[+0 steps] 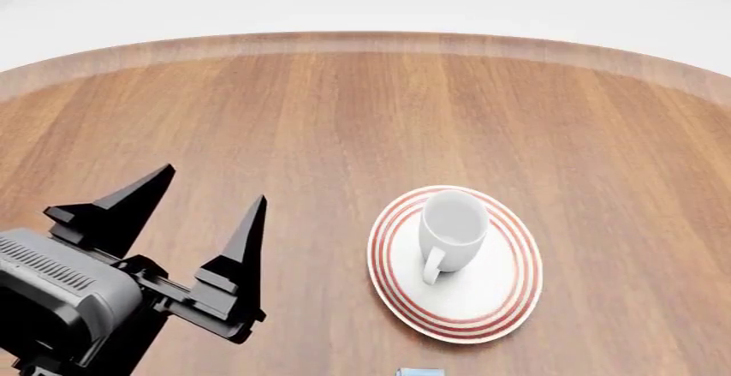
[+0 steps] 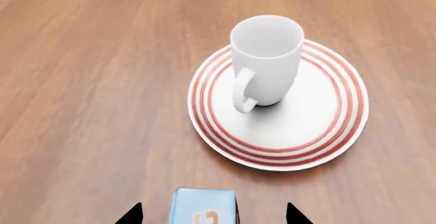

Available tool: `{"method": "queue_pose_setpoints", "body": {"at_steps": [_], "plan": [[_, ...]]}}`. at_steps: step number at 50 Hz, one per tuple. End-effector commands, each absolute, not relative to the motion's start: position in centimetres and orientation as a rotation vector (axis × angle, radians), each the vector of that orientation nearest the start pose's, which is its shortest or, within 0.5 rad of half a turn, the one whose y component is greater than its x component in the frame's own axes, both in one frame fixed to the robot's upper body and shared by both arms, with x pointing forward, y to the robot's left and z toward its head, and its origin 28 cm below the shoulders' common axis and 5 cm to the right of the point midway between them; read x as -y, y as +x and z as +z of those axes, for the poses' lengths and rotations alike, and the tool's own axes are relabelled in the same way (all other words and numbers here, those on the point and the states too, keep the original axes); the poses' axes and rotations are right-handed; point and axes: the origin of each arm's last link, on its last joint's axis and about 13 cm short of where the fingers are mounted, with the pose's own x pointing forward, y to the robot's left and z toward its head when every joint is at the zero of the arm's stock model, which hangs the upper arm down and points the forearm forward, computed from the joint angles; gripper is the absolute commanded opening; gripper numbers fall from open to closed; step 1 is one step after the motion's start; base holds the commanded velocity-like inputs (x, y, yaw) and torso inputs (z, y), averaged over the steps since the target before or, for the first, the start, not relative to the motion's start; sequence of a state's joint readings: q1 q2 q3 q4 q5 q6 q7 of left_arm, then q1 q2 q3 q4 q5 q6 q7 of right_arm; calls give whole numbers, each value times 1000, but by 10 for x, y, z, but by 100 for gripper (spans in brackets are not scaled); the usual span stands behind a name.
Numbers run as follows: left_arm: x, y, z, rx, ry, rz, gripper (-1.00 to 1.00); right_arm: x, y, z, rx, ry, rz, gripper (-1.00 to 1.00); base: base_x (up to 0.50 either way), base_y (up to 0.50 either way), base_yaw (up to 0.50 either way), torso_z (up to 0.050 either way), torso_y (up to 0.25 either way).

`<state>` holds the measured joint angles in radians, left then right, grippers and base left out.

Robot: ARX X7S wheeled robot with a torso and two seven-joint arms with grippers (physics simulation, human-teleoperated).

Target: Pick up the white mug and put it on the plate, and put the chocolate pudding to the right of the plate.

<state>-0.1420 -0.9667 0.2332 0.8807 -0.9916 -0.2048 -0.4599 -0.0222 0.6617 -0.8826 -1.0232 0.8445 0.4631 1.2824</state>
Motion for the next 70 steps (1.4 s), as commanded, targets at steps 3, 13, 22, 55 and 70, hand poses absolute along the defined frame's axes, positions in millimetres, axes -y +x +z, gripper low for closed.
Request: {"method": "queue_pose_setpoints", "body": {"at_steps": [3,13,22,55,70], "plan": [[-246,162,198,267,-59,-413,100,41,57,130,-385,110,86,100,0,0,0,0,0],[-246,162,197,264,-61,-417,100,38,53,129,-414,115,108,100,0,0,0,0,0],[-245,162,196,260,-60,-417,100,36,51,130,-449,124,117,100,0,0,0,0,0],[-246,166,190,238,-86,-415,100,29,56,121,-599,93,108,100,0,0,0,0,0],[-247,166,188,235,-88,-411,100,29,61,116,-616,99,120,100,0,0,0,0,0]]}}
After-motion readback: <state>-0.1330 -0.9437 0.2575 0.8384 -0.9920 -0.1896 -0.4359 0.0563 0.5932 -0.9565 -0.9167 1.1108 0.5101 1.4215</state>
